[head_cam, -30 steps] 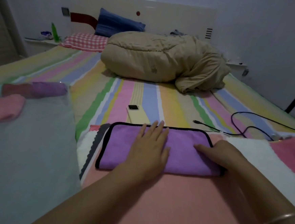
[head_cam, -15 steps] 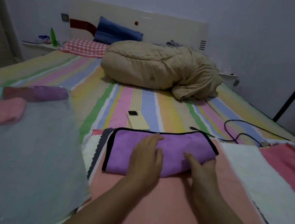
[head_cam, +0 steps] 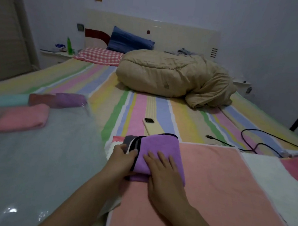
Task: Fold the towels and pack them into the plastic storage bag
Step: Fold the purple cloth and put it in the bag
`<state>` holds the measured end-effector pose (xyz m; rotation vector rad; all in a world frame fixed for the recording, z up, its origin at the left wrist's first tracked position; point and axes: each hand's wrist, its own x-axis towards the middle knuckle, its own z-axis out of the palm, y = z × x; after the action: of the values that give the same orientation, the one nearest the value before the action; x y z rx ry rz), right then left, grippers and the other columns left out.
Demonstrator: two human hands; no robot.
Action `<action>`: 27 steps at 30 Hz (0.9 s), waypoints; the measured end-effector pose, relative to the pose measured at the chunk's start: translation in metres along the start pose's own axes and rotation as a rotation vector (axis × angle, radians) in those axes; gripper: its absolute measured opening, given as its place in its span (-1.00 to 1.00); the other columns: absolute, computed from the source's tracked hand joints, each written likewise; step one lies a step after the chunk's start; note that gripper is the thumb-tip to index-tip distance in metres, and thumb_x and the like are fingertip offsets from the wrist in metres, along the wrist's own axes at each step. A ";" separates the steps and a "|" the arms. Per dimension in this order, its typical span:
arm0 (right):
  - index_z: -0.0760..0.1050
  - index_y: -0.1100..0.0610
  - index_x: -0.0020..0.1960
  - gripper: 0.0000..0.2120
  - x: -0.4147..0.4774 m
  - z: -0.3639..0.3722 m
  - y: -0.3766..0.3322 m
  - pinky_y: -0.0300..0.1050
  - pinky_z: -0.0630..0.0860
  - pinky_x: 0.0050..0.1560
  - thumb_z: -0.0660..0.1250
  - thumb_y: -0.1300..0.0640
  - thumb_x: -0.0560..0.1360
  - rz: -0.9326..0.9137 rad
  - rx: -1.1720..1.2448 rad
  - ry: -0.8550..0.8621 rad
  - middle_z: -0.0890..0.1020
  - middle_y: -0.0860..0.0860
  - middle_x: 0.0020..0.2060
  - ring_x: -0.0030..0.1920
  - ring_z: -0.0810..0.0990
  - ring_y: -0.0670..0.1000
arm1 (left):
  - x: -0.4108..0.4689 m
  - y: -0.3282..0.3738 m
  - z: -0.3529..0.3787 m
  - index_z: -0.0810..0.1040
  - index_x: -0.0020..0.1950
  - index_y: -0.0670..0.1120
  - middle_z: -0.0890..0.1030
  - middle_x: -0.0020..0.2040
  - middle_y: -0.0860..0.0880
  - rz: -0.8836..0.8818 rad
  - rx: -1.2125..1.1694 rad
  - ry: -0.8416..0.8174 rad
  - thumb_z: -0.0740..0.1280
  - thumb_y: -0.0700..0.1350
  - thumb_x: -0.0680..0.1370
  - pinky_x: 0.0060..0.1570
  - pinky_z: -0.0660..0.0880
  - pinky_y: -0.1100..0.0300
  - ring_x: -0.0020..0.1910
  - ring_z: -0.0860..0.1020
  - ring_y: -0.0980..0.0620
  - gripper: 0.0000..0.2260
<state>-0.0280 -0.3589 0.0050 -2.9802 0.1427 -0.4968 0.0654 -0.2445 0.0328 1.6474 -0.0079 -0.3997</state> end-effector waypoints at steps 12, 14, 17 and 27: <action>0.20 0.10 0.43 -0.42 0.014 -0.042 0.034 -0.05 0.42 0.18 0.30 -0.06 0.52 0.705 0.664 0.009 0.51 0.07 0.20 0.15 0.51 0.09 | -0.009 -0.007 0.001 0.49 0.20 0.03 0.55 0.08 0.06 0.444 0.592 0.159 0.30 -0.23 0.38 0.01 0.48 0.08 0.08 0.53 -0.02 -0.59; 0.10 0.14 0.45 -0.33 0.023 -0.054 0.039 -0.11 0.41 0.10 0.36 -0.02 0.50 0.819 0.807 -0.086 0.48 0.15 0.23 0.05 0.48 0.09 | -0.007 -0.007 -0.001 0.46 0.24 -0.02 0.57 0.12 -0.01 0.380 0.600 0.140 0.32 -0.20 0.40 0.04 0.48 0.08 0.10 0.53 -0.05 -0.59; 0.08 0.14 0.44 -0.34 0.026 -0.069 0.042 -0.13 0.42 -0.14 0.38 0.13 0.49 0.868 0.859 -0.218 0.46 0.19 0.18 -0.04 0.45 0.09 | -0.008 -0.001 -0.005 0.41 0.26 -0.07 0.58 0.15 -0.02 0.339 0.557 0.098 0.35 -0.19 0.41 0.10 0.47 0.09 0.10 0.56 -0.05 -0.58; 0.66 0.04 -0.11 -0.58 -0.036 -0.124 0.082 -0.14 0.49 -0.10 0.09 0.38 0.44 0.630 0.583 -0.401 0.65 0.09 -0.04 -0.08 0.56 0.06 | -0.075 0.000 0.011 0.61 0.16 0.08 0.59 0.12 0.17 0.777 0.688 -0.344 0.23 -0.13 0.45 0.18 0.39 0.34 0.18 0.47 0.17 -0.67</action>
<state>-0.1089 -0.4479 0.0993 -2.2299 0.7204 0.1233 -0.0081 -0.2366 0.0507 2.0537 -1.1129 -0.0623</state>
